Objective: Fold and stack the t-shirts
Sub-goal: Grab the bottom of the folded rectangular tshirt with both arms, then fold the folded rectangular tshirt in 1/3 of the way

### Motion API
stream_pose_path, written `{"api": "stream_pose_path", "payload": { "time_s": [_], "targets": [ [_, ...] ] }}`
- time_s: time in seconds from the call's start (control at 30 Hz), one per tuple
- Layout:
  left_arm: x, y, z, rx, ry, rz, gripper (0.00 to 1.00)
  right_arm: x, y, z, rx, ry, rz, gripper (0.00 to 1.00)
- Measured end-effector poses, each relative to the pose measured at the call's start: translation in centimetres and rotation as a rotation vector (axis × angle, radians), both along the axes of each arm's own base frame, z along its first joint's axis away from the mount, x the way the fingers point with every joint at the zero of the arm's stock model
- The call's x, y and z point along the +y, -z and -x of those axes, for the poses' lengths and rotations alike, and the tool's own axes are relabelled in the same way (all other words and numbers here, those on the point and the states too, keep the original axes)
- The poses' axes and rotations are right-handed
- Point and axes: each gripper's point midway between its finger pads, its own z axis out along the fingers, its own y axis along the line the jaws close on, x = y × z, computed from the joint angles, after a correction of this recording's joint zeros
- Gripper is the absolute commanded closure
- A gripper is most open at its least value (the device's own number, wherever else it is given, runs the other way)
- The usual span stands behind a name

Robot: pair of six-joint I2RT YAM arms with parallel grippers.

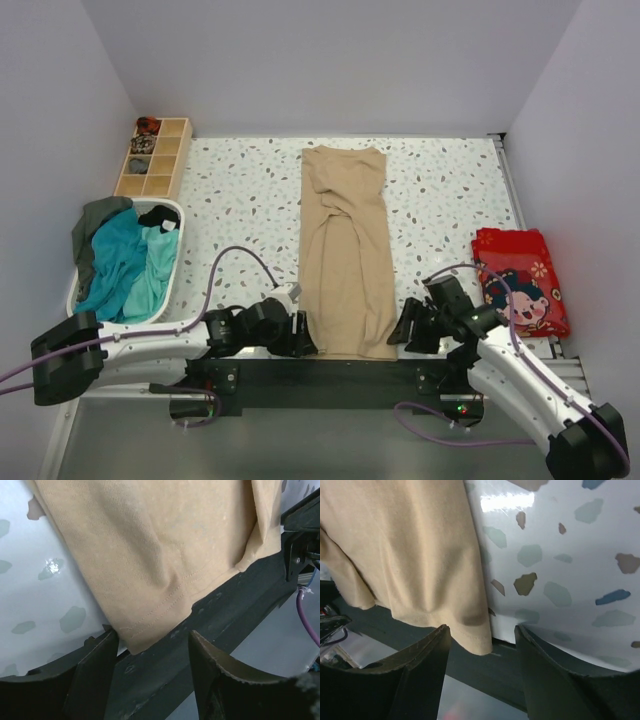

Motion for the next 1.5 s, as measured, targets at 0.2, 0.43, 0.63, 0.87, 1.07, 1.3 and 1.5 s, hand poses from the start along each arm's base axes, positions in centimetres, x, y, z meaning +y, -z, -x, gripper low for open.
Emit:
{"api": "stream_pose_path", "payload": {
  "time_s": [0.2, 0.43, 0.63, 0.87, 1.07, 1.3, 1.5],
  "targets": [
    [0.4, 0.6, 0.8, 0.023, 0.005, -0.021, 0.48, 1.1, 0.2, -0.4, 0.025, -0.025, -0.038, 0.50],
    [0.4, 1.0, 0.6, 0.023, -0.013, -0.035, 0.55, 2.1, 0.4, -0.8, 0.028, -0.049, -0.081, 0.63],
    [0.0, 1.2, 0.0, 0.011, -0.026, -0.066, 0.81, 2.2, 0.9, -0.8, 0.021, -0.057, -0.093, 0.91],
    [0.2, 1.6, -0.3, -0.005, -0.018, -0.096, 1.00, 2.2, 0.9, -0.8, 0.011, -0.059, -0.093, 1.00],
    [1.4, 0.3, 0.0, -0.017, -0.022, -0.116, 1.00, 2.4, -0.7, -1.7, -0.070, -0.068, -0.118, 1.00],
    [0.8, -4.0, -1.4, -0.096, -0.049, -0.072, 1.00, 3.2, -4.1, -4.2, -0.184, -0.098, -0.133, 1.00],
    [0.8, -4.5, -3.1, -0.148, -0.085, -0.156, 1.00, 3.3, -4.7, -6.1, -0.201, -0.111, -0.077, 1.00]
  ]
}}
